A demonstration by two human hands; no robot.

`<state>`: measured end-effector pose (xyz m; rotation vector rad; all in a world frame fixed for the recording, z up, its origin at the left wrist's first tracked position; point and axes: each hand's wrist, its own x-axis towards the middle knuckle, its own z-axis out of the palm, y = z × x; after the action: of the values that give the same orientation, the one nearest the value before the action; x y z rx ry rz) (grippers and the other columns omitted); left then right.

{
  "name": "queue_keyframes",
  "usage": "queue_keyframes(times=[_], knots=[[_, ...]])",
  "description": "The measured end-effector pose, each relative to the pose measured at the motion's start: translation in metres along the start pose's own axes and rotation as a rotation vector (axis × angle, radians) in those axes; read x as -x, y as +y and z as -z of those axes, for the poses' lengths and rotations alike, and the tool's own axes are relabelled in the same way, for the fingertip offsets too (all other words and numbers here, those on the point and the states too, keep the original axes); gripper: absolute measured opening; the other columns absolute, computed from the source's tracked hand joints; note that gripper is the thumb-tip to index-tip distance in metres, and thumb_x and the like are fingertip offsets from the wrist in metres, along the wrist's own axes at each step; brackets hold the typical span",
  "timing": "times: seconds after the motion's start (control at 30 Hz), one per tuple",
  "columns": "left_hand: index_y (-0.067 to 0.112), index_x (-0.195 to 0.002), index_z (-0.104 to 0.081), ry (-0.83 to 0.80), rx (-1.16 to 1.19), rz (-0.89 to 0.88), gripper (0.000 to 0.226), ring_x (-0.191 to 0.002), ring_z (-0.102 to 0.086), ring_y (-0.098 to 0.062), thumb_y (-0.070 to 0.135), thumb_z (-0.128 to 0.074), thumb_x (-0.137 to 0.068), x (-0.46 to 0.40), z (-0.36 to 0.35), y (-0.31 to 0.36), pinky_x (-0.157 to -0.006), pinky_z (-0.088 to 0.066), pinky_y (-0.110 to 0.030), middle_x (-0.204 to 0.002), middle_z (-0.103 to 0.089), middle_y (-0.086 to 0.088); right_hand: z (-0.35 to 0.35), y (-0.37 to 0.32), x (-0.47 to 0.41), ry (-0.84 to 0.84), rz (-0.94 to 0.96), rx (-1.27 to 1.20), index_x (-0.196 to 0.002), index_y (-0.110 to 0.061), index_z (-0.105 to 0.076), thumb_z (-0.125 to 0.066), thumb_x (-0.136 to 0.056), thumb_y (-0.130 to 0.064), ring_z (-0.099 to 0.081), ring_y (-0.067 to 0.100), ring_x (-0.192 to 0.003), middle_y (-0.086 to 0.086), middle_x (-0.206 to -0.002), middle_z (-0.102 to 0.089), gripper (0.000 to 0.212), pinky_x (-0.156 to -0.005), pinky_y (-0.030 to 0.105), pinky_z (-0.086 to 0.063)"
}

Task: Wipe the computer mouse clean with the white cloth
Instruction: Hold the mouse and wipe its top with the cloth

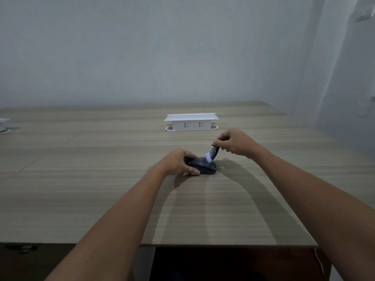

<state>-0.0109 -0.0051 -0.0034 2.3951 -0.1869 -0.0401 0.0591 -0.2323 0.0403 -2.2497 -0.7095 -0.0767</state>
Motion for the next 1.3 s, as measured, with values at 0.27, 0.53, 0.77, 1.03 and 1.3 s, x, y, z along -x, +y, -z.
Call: queue_keyframes(times=[0.27,0.53,0.77,1.03,1.3], knots=[[0.018,-0.120,-0.069,-0.004,-0.062,-0.001,0.056,-0.102,-0.068,-0.014,0.031,-0.087,-0.068,0.000,0.000,0.003,-0.101,-0.050,-0.035,-0.108,-0.075,0.004,-0.003,-0.005,0.000,-0.003,0.011,-0.078,-0.082,-0.002,-0.074,-0.070,-0.086,-0.023,-0.047,0.007,-0.049,0.001,-0.063,-0.058,0.023,-0.047,0.022,-0.039],[0.016,-0.116,-0.071,0.009,-0.123,-0.013,0.053,-0.099,-0.068,-0.017,0.031,-0.087,-0.069,0.002,-0.001,0.007,-0.097,-0.052,-0.036,-0.105,-0.075,0.000,0.009,-0.005,0.003,-0.043,0.020,-0.055,-0.077,-0.005,-0.077,-0.070,-0.086,-0.020,-0.045,0.012,-0.051,0.005,-0.063,-0.059,0.019,-0.049,0.024,-0.039],[0.014,-0.116,-0.071,0.022,-0.142,-0.030,0.050,-0.100,-0.068,-0.020,0.029,-0.086,-0.071,0.005,-0.002,0.011,-0.093,-0.051,-0.032,-0.106,-0.075,-0.003,0.007,-0.011,0.000,-0.085,0.014,0.134,-0.079,-0.008,-0.078,-0.070,-0.086,-0.018,-0.046,0.002,-0.042,-0.003,-0.055,-0.058,0.015,-0.046,0.018,-0.039],[0.016,-0.116,-0.072,0.038,-0.129,-0.027,0.048,-0.098,-0.069,-0.019,0.029,-0.086,-0.071,0.006,-0.004,0.011,-0.093,-0.052,-0.034,-0.104,-0.076,-0.002,-0.002,-0.013,0.001,-0.046,0.041,0.015,-0.083,-0.005,-0.077,-0.069,-0.087,-0.018,-0.050,0.008,-0.051,0.000,-0.062,-0.060,0.016,-0.047,0.018,-0.040],[0.020,-0.115,-0.072,0.043,-0.131,-0.022,0.050,-0.095,-0.069,-0.016,0.033,-0.087,-0.069,0.003,-0.004,0.008,-0.091,-0.053,-0.032,-0.103,-0.076,0.001,-0.004,-0.016,-0.001,-0.060,0.047,-0.058,-0.084,-0.007,-0.077,-0.070,-0.087,-0.023,-0.049,0.006,-0.048,-0.001,-0.062,-0.060,0.018,-0.046,0.019,-0.041]])
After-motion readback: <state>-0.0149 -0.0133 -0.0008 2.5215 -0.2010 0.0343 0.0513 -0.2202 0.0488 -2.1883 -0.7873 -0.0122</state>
